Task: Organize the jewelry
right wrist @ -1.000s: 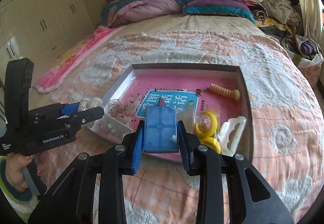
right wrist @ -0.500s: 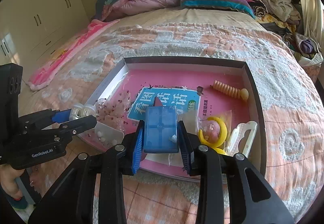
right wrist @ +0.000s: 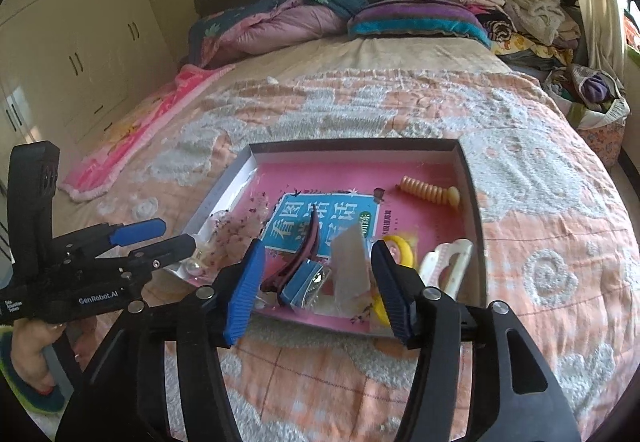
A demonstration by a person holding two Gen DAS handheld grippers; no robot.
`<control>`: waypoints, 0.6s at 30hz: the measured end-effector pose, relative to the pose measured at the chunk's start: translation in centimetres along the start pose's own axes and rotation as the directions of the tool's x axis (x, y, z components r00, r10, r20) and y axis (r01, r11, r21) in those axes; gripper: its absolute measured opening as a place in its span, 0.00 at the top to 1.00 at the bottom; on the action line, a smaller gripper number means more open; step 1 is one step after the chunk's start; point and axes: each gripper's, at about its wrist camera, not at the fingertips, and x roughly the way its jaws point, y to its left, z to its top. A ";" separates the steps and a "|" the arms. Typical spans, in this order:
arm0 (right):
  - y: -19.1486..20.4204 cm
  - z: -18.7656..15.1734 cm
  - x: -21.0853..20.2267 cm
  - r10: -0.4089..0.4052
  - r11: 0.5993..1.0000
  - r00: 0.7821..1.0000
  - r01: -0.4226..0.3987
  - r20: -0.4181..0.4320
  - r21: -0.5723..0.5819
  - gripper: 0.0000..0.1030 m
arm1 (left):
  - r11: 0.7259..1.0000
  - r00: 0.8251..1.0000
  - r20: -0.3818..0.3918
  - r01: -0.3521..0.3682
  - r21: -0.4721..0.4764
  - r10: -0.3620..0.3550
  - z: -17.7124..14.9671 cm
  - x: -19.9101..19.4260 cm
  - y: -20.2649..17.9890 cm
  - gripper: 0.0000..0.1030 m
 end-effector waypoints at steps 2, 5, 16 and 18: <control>-0.2 0.0 -1.0 0.000 1.000 1.000 0.000 0.013 0.004 0.43 | 1.000 1.000 0.007 -0.002 0.005 0.002 0.1 -0.8 -0.5 0.39; -0.3 -0.2 -2.8 0.001 1.000 0.999 -0.001 0.038 0.011 0.38 | 1.000 1.000 0.023 -0.008 0.015 0.008 0.3 -2.1 -1.1 0.35; -0.6 -1.3 -10.1 -0.013 1.000 0.989 0.010 0.144 0.024 0.12 | 0.998 0.995 0.098 -0.036 0.048 0.032 0.3 -7.8 -4.0 0.09; -0.7 -1.7 -11.5 -0.022 1.000 0.986 0.018 0.165 0.024 0.11 | 0.998 0.994 0.107 -0.034 0.048 0.029 0.0 -8.7 -4.5 0.09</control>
